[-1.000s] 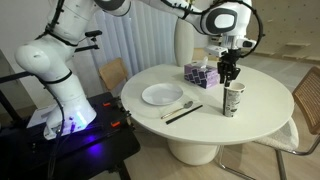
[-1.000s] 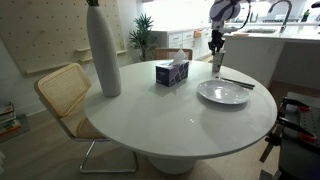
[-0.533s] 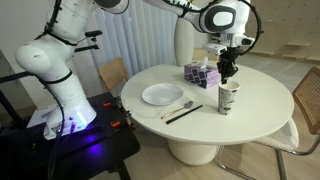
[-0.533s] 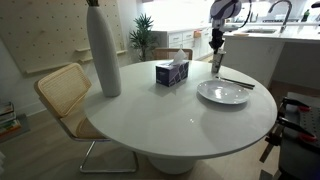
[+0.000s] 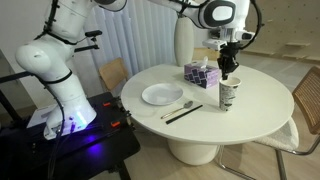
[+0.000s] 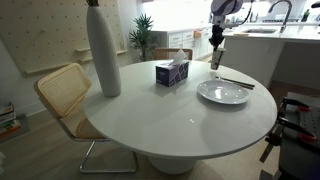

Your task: Move the cup to the left

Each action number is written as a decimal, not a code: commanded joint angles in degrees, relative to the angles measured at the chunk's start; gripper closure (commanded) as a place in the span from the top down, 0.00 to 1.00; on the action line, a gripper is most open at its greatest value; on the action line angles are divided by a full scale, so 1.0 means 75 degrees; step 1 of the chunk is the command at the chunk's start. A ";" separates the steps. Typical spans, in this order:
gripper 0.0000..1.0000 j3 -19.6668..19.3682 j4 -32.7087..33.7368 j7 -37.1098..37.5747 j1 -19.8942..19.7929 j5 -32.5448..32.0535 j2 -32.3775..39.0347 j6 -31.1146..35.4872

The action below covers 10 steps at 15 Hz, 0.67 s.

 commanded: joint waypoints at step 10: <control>0.01 0.0145 -0.2142 0.0068 0.1424 -0.1335 -0.3806 -0.0526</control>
